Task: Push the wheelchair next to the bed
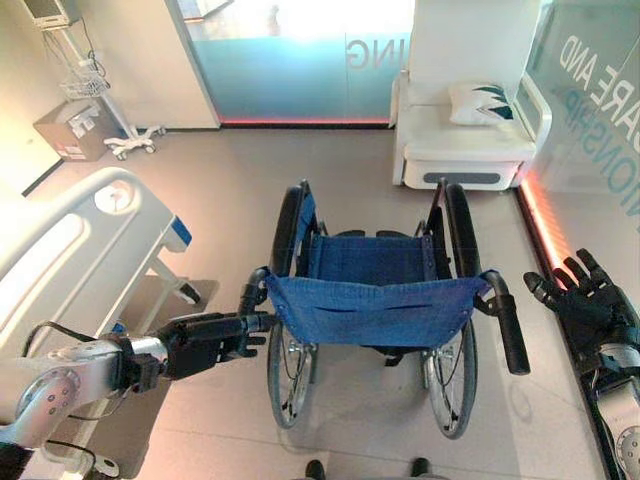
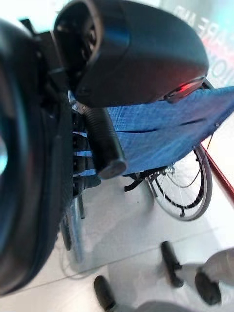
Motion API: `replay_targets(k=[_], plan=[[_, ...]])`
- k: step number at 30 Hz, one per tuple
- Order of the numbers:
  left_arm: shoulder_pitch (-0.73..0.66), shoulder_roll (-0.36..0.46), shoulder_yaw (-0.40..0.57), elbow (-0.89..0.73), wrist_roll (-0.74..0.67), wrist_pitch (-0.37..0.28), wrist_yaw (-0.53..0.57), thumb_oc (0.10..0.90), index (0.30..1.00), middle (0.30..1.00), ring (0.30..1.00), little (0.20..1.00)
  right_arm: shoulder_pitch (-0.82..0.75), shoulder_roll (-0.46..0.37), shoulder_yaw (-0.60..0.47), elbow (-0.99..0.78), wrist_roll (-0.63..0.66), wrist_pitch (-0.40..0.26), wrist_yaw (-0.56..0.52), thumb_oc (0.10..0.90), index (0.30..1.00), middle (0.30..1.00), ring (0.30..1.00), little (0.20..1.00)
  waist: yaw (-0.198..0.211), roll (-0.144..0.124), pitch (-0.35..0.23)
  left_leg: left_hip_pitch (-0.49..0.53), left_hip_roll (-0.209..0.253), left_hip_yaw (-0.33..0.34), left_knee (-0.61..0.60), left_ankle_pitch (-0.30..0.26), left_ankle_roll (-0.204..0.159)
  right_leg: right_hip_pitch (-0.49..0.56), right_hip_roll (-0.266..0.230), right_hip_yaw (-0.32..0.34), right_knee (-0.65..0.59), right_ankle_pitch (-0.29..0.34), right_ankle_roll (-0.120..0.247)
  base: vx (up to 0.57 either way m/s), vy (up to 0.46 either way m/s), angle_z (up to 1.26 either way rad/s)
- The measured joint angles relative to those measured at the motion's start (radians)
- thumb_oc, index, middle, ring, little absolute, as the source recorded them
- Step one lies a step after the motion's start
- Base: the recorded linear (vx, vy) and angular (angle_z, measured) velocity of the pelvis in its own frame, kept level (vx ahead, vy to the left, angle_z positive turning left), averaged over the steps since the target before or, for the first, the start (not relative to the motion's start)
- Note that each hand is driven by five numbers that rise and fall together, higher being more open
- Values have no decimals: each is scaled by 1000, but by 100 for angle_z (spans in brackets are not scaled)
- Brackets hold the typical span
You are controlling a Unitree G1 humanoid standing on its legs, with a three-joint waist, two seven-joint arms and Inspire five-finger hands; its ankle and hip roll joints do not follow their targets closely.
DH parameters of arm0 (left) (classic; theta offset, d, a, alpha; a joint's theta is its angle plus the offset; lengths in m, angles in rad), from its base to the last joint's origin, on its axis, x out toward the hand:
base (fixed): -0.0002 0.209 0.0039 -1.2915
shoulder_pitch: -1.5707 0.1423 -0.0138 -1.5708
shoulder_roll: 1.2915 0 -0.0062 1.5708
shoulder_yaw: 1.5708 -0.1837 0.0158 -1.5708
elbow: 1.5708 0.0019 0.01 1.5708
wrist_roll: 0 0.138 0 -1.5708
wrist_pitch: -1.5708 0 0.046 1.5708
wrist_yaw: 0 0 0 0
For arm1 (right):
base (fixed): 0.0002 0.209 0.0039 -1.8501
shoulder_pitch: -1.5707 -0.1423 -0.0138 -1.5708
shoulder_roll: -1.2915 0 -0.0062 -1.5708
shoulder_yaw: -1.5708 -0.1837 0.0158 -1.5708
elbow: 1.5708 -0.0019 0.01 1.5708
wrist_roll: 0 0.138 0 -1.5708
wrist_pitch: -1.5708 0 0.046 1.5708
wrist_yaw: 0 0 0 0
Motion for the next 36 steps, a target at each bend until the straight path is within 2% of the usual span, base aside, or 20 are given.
replay_targets(k=[7, 14, 15, 16, 23, 29, 33, 34, 36], plan=[[-55, -70, -48, 61, -67, -1, 145, 800, 900, 900, 900, 900, -17, -2, 19, -7, -1, 3, -9, 800, 900, 900, 900, 900, -15, 0, 0, 7, 1, 16, 0, 0, 0, -2, 2, 11, 0, 1, 0, 32, 2, -7], [-62, -89, -63, 78, -86, -14, 184, 800, 900, 900, 900, 900, -18, -46, 33, -20, 0, 74, 29, 800, 900, 900, 900, 900, -37, -1, 1, 10, 1, 21, 0, 0, 0, -4, 3, 27, 0, 2, 0, 8, 5, -3], [-62, -89, -67, 79, -86, -19, 183, 504, 455, 455, 455, 455, -18, -54, 37, -20, 1, 82, 41, 800, 900, 900, 900, 900, -38, -1, 1, 10, 1, 22, 0, 0, 0, -5, 3, 28, 0, 3, 0, 15, 10, -5], [-62, -89, -69, 79, -85, -23, 183, 400, 300, 300, 300, 300, -18, -75, 51, -24, 7, 90, 54, 800, 900, 900, 900, 900, -38, -2, 1, 10, 1, 24, 0, 0, 0, -7, 3, 30, 0, 4, 0, 24, 10, -6], [-62, -89, -69, 78, -84, -31, 176, 400, 300, 300, 300, 300, -22, -140, 59, -141, 44, 116, 111, 800, 900, 900, 900, 900, -35, -9, 6, 10, 0, 26, 0, 0, 0, -8, 3, 34, 0, 5, 1, 8, 2, -1], [-62, -85, -69, 77, -94, -49, 171, 400, 300, 300, 300, 300, -74, -191, 59, -175, 38, 185, 112, 800, 900, 900, 900, 900, -32, -25, 15, 12, 0, 26, 0, 0, 0, -6, 3, 34, 0, 5, 1, 27, 4, 0], [-68, -80, -69, 73, -101, -50, 171, 400, 300, 300, 300, 300, -102, -194, 61, -195, 33, 202, 101, 800, 900, 900, 900, 900, -25, -35, 21, 15, 0, 26, 0, 0, 1, -3, 3, 34, 0, 5, 1, 8, 2, 0], [-70, -80, -70, 73, -101, -50, 171, 400, 300, 300, 300, 300, -106, -194, 61, -201, 27, 205, 99, 800, 900, 900, 900, 900, -24, -36, 22, 16, 0, 26, 1, -1, 1, -3, 3, 34, 0, 5, 1, 0, 0, 0], [-82, -81, -79, 73, -101, -50, 172, 400, 300, 300, 300, 300, -117, -198, 63, -220, -81, 227, 87, 800, 900, 900, 900, 900, -14, -38, 23, 18, 0, 26, 4, -1, 1, -3, 3, 35, 0, 6, 1, 0, 0, 0]])
